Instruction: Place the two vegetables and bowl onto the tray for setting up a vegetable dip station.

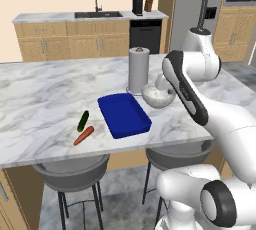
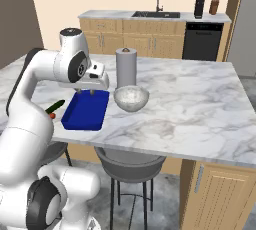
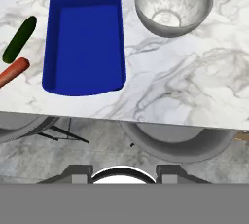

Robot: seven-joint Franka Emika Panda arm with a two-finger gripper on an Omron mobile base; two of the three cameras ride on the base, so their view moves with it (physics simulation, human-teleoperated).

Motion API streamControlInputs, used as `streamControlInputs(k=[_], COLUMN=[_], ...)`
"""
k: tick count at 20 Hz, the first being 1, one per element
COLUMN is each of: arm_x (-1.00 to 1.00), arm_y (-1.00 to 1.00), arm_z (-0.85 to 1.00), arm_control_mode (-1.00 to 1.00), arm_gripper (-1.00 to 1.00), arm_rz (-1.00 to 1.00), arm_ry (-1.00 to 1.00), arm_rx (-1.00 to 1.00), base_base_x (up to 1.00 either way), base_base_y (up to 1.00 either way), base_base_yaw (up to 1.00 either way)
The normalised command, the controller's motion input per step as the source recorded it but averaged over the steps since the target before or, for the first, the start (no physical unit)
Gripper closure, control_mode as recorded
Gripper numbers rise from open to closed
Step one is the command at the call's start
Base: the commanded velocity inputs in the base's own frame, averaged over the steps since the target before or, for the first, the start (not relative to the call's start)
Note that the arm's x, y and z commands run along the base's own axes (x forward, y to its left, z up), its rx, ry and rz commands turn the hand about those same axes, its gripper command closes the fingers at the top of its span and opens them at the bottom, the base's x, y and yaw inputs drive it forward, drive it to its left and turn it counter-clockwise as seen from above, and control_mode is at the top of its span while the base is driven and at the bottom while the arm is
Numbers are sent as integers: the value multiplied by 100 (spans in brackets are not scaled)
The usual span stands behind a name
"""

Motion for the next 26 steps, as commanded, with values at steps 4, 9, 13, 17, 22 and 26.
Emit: streamControlInputs(k=[4, 9, 13, 17, 22, 26], arm_x=[0, 0, 0, 1, 20, 56], arm_y=[6, 72, 83, 91, 80, 63], arm_z=[1, 0, 0, 0, 0, -2], arm_control_mode=[-100, -100, -100, -100, -100, -100], arm_gripper=[-100, -100, -100, -100, -100, -100], arm_rz=[0, -7, -9, -11, -13, -14], arm_ry=[0, 0, 0, 0, 0, 8], arm_rx=[0, 0, 0, 0, 0, 6], base_base_x=[0, 0, 0, 0, 0, 0], base_base_y=[0, 0, 0, 0, 0, 0], base_base_yaw=[0, 0, 0, 0, 0, 0])
